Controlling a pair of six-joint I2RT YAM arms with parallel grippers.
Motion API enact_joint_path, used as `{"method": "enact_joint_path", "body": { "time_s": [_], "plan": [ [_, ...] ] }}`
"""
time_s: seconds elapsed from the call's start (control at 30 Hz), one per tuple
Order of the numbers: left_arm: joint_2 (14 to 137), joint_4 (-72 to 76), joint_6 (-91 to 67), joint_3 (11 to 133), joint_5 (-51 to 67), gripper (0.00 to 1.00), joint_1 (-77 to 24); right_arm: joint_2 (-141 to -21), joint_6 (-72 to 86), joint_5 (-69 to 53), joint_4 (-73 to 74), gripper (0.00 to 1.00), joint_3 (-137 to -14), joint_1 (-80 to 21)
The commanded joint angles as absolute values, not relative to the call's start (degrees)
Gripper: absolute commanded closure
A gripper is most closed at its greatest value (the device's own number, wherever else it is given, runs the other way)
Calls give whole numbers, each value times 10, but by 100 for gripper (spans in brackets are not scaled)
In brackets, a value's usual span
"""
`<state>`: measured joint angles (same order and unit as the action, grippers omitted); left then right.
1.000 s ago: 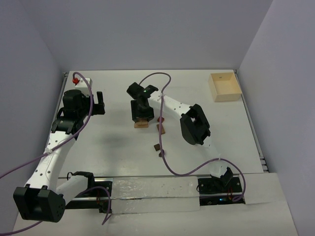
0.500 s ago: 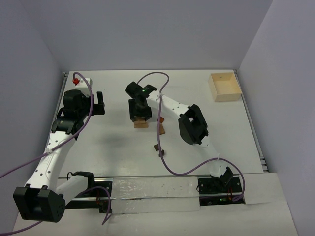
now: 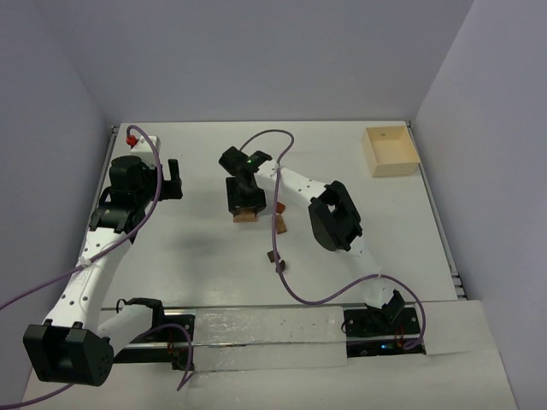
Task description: Build the wood block tower
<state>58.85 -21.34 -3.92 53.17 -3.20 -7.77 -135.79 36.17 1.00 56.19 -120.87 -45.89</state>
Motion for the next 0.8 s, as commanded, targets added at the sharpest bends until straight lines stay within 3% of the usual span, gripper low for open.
{"method": "enact_joint_path", "body": {
  "time_s": [0.0,0.5,0.77],
  "plan": [
    [583,-187,-46,533,-33,1,-75,-1313,364,31,552,100,-1199,-467],
    [582,-185,-45,528,-33,1,-75,-1320,365,26,550,100,-1202,-471],
    [581,-186,-44,528,-34,1,-75,-1327,361,33,550,93,-1203,-470]
  ]
}}
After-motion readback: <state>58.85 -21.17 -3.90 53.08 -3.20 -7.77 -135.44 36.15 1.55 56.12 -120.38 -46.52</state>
